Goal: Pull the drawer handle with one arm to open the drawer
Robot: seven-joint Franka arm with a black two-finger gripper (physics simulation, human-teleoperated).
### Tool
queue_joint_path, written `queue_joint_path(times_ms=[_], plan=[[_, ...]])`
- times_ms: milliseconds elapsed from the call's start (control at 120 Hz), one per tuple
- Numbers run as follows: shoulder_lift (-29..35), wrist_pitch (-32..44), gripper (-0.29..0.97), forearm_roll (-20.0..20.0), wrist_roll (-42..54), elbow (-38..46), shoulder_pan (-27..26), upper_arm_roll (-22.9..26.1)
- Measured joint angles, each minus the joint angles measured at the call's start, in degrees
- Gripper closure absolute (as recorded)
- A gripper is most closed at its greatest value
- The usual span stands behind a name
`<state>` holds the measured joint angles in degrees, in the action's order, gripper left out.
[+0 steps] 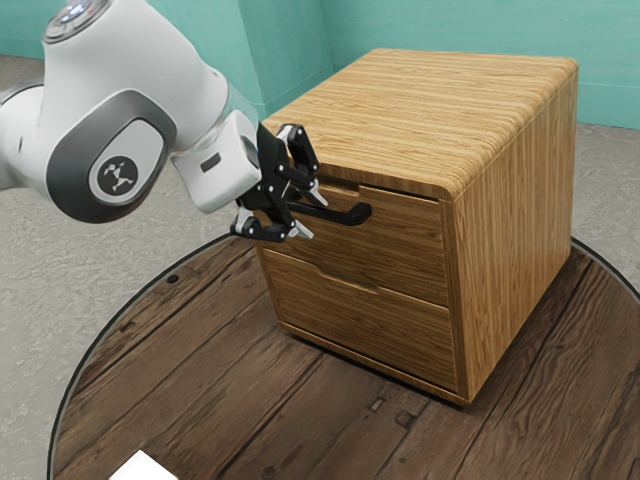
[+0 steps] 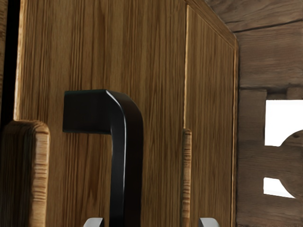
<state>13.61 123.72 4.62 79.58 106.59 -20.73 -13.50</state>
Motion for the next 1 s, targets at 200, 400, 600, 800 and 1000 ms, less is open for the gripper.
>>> queue_joint_path(times_ms=[200,400,600,800,1000], plan=[[-0.25,0.11,0.5,-0.07,0.09,0.15,-0.01,-0.11],[-0.22,0.26,0.58,-0.09,-0.13,0.36,0.03,-0.13],[0.48,0.24,0.69,-0.16,-0.5,1.22,0.06,-0.13],[2.32,0.32,0.74,-0.13,-0.92,2.91,0.01,-0.14],[4.5,0.48,0.77,0.04,-1.51,4.69,-0.01,-0.15]])
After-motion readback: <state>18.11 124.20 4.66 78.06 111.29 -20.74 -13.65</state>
